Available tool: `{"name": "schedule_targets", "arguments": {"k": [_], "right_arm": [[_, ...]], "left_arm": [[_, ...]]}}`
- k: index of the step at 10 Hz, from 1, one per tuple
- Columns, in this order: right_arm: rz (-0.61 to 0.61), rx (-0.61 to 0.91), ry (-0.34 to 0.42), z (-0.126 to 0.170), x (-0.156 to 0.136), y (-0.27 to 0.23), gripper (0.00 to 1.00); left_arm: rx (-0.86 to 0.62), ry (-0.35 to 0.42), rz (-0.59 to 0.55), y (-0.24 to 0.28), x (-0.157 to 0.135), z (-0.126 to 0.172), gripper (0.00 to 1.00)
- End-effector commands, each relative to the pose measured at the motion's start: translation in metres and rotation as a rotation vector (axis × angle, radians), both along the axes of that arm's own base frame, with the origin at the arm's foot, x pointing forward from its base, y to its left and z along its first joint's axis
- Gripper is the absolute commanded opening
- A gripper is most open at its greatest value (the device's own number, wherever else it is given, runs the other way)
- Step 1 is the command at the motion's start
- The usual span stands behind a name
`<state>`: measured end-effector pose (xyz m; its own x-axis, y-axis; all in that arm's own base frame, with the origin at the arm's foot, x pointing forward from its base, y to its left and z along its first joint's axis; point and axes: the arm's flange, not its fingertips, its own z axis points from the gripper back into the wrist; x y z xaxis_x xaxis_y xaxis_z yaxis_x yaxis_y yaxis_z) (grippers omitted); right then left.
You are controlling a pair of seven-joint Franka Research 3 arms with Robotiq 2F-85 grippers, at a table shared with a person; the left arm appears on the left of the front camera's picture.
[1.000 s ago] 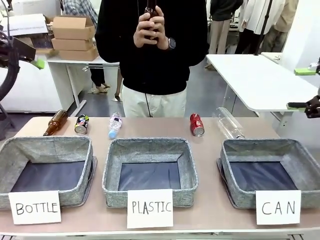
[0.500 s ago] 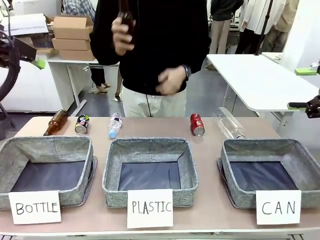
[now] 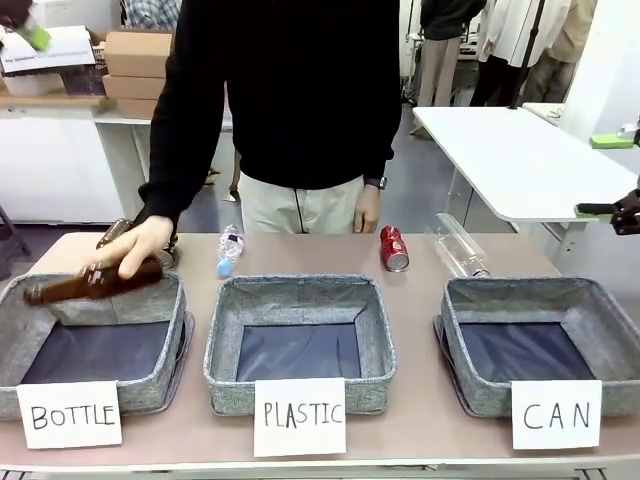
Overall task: Sort the can waste into the basket.
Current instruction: Pick up the can waste from the table and place it in the right Fabric basket.
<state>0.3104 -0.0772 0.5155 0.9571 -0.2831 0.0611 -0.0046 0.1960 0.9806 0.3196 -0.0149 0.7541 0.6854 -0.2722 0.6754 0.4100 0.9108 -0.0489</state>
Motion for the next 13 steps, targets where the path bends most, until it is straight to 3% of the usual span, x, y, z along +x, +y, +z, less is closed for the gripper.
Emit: {"name": "schedule_targets", "arguments": {"k": [1,2,13], "right_arm": [[0.002,0.023,-0.033,0.001,0.002,0.000,1.00],[0.002,0.023,-0.033,0.001,0.002,0.000,1.00],[0.002,0.023,-0.033,0.001,0.002,0.000,1.00]], "left_arm": [[0.074,0.033,0.117,0.004,-0.002,-0.025,1.00],[0.000,0.000,0.000,0.000,0.000,0.000,1.00],[0.000,0.000,0.000,0.000,0.000,0.000,1.00]]}}
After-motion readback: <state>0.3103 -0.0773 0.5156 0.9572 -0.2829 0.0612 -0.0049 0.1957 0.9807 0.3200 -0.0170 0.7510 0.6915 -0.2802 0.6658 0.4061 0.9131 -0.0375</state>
